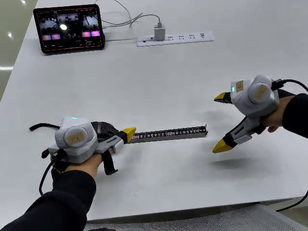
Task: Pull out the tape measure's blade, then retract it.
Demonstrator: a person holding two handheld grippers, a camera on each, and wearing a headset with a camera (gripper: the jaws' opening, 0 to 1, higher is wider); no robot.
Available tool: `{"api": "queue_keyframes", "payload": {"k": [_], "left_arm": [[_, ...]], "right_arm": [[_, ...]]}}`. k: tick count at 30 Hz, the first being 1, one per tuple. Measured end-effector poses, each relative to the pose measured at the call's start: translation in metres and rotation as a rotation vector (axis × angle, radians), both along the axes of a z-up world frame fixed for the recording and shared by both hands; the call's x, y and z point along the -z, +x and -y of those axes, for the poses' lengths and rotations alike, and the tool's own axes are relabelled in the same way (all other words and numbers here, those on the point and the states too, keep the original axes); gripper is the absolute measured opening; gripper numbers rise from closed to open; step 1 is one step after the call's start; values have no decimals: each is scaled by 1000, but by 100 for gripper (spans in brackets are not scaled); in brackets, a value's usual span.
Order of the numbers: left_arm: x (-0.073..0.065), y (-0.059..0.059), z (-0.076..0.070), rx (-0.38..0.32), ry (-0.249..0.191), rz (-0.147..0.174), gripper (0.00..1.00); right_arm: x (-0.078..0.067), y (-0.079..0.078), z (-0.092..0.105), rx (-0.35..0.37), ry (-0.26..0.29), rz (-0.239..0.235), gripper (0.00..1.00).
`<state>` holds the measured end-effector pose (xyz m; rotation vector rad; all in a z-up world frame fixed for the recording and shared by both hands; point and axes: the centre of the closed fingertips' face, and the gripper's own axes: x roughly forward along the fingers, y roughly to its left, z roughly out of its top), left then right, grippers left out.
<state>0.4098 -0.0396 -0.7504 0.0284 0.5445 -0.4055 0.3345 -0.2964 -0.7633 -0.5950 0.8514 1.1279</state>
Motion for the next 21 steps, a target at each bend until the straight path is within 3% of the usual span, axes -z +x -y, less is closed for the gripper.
{"api": "queue_keyframes", "payload": {"k": [4,7,9,13,17,21], "left_arm": [[6,2,-5,-19,18,17,99],[10,2,-8,-33,13,8,99],[15,0,-7,-32,-4,-19,99],[15,0,-7,-30,10,-14,99],[15,1,-8,-32,12,-6,99],[13,3,-10,-38,10,1,98]], "right_arm": [[4,1,-3,-23,-15,-1,91],[7,2,-4,-39,-29,-3,88],[10,2,-4,-54,-41,-6,88],[15,4,-4,-58,-55,-14,85],[17,3,-4,-64,-53,-36,73],[17,3,-8,-101,-49,-19,59]]}}
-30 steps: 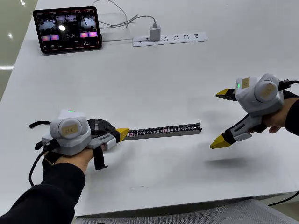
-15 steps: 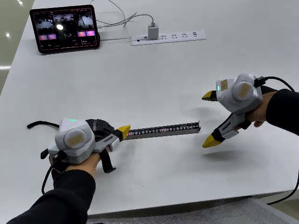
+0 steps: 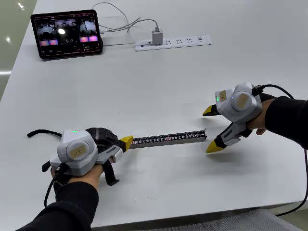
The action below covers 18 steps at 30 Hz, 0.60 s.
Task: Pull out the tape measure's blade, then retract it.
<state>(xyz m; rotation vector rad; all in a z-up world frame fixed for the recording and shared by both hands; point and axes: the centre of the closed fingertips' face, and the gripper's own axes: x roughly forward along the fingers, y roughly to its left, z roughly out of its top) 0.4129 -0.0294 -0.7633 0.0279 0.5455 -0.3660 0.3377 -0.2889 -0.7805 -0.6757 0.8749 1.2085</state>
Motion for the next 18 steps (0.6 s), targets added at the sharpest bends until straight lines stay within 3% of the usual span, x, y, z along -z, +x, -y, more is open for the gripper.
{"api": "queue_keyframes", "payload": {"k": [6,18], "left_arm": [[-2,1,0,0,-7,9,97],[-4,3,-1,-5,-14,10,96]], "right_arm": [[1,3,-6,-26,-4,14,49],[4,-5,-5,-72,-31,-9,26]]}}
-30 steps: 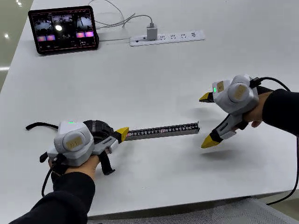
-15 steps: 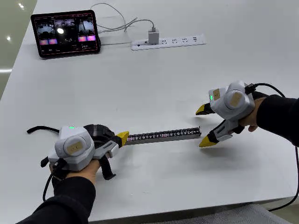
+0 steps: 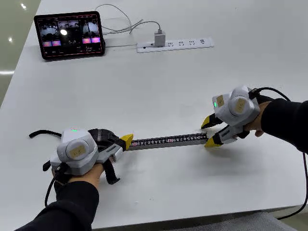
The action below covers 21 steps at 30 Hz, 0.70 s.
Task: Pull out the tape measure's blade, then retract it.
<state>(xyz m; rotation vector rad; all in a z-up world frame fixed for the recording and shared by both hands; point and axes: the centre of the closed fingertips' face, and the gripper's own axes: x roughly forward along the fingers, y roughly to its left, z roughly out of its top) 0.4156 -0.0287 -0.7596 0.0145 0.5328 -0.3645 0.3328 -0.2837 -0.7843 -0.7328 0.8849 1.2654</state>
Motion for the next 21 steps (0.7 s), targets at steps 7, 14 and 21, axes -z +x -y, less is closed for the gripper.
{"api": "queue_keyframes", "payload": {"k": [7,14,21], "left_arm": [[0,0,0,-3,0,-3,95],[-2,1,-1,-9,-2,-1,94],[0,1,-4,-21,2,-9,90]], "right_arm": [[3,-1,1,-14,-13,1,16],[4,-2,2,-15,-17,-5,12],[4,-2,2,-19,-17,-6,11]]}}
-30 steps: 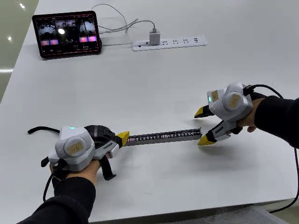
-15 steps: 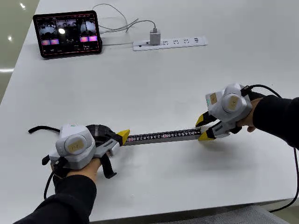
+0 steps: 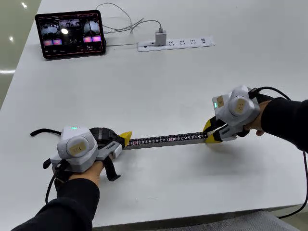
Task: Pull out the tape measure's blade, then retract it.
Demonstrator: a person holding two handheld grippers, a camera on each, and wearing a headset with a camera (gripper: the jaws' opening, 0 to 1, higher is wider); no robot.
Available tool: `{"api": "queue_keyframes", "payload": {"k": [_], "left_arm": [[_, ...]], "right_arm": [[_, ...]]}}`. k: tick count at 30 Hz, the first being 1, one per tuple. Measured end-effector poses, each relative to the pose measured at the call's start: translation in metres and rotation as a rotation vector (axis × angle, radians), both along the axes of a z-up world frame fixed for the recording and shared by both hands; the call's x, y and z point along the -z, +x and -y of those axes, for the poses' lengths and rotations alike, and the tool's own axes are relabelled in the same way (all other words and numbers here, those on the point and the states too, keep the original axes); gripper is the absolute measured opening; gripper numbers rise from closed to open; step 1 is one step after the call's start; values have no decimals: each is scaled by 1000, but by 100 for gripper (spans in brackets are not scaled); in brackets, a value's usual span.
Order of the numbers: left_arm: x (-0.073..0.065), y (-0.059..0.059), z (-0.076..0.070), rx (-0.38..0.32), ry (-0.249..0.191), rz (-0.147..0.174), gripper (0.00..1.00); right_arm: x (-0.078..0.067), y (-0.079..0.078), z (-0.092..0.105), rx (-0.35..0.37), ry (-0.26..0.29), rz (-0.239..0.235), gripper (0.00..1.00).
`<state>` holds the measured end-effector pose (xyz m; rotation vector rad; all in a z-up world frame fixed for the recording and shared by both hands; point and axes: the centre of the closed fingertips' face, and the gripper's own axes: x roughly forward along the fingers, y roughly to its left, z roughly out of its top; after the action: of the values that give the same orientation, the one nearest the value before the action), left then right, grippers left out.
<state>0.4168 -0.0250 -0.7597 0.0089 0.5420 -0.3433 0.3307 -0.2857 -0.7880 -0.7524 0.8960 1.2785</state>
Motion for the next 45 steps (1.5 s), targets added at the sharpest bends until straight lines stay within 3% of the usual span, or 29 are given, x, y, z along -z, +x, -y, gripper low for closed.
{"api": "queue_keyframes", "payload": {"k": [17,25,33,45], "left_arm": [[0,-5,-1,-14,11,-12,70],[2,-8,-3,-19,19,-29,69],[4,-8,-4,0,44,-64,65],[3,-10,-4,15,43,-65,65]], "right_arm": [[3,4,1,51,-50,-14,10],[5,6,2,70,-87,-28,10],[5,7,3,84,-86,-32,8],[3,5,0,89,-70,-24,8]]}}
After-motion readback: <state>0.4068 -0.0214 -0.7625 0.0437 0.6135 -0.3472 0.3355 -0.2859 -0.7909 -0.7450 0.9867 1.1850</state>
